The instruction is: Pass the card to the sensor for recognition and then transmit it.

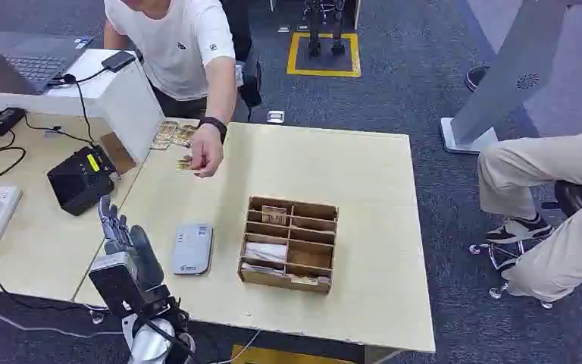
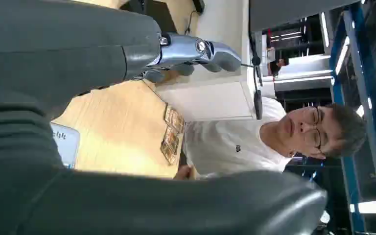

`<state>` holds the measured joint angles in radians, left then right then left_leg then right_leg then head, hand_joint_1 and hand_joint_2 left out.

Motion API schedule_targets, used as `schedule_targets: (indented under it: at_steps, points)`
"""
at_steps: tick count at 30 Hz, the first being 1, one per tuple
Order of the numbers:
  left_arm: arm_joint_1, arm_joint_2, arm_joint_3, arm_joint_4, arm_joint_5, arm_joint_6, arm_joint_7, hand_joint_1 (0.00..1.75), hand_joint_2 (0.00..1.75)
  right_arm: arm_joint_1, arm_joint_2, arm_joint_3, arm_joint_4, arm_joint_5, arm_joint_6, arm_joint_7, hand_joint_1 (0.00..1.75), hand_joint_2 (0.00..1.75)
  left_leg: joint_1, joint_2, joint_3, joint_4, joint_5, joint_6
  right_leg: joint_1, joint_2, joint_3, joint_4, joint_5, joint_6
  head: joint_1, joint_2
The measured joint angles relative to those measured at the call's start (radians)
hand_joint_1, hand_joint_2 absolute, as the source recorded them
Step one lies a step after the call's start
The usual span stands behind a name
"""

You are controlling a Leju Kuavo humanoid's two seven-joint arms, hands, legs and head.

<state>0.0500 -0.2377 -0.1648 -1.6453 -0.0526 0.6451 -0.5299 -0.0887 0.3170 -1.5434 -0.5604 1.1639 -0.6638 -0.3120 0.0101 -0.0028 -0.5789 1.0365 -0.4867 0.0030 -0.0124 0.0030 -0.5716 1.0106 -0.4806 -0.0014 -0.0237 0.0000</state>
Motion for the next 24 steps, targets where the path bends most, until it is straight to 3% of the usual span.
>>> schedule_targets:
  at_steps: [8, 9, 11, 13, 16, 24]
  points:
    - [0.001, 0.003, 0.000, 0.000, -0.049, 0.033, -0.006, 0.00, 0.00, 0.000, 0.000, 0.000, 0.000, 0.002, 0.000, 0.000, 0.00, 0.00, 0.000, 0.000, 0.000, 0.000, 0.000, 0.000, 0.000, 0.000, 0.000, 0.000, 0.000, 0.000, 0.000, 0.000]
    - [0.001, 0.003, 0.000, 0.000, -0.076, 0.041, -0.006, 0.00, 1.75, 0.000, 0.000, 0.000, 0.000, 0.005, 0.000, 0.000, 0.00, 0.00, 0.000, 0.000, 0.000, 0.000, 0.000, 0.000, 0.000, 0.000, 0.000, 0.000, 0.000, 0.000, 0.000, 0.000]
    - [0.000, -0.003, 0.000, 0.000, -0.188, 0.048, -0.002, 0.00, 1.75, 0.000, 0.000, 0.000, 0.000, 0.017, 0.000, 0.001, 0.00, 0.00, 0.000, 0.000, 0.000, 0.000, 0.000, 0.000, 0.000, 0.000, 0.000, 0.000, 0.000, 0.000, 0.000, 0.000]
    - [0.000, -0.019, 0.020, 0.003, -0.380, 0.052, -0.024, 0.00, 1.75, -0.002, 0.000, 0.000, 0.004, 0.033, 0.000, 0.000, 0.00, 0.00, 0.000, -0.001, 0.000, 0.000, 0.000, 0.000, 0.000, 0.000, 0.000, 0.000, 0.000, 0.000, 0.001, 0.000]
    - [-0.005, -0.028, 0.107, 0.004, -0.647, 0.054, -0.040, 0.00, 1.75, -0.003, -0.002, 0.000, 0.018, 0.069, 0.000, -0.005, 0.00, 0.00, 0.000, 0.002, 0.001, 0.000, 0.000, 0.000, 0.000, 0.002, 0.000, 0.000, 0.000, 0.000, 0.001, 0.000]
    - [-0.074, -0.035, 0.295, 0.008, -0.957, 0.055, -0.019, 0.00, 1.75, -0.021, -0.029, 0.000, 0.130, 0.121, 0.000, 0.037, 0.00, 0.00, 0.001, 0.002, 0.001, 0.000, 0.001, -0.001, 0.000, 0.002, 0.000, 0.000, 0.000, 0.000, 0.001, 0.000]
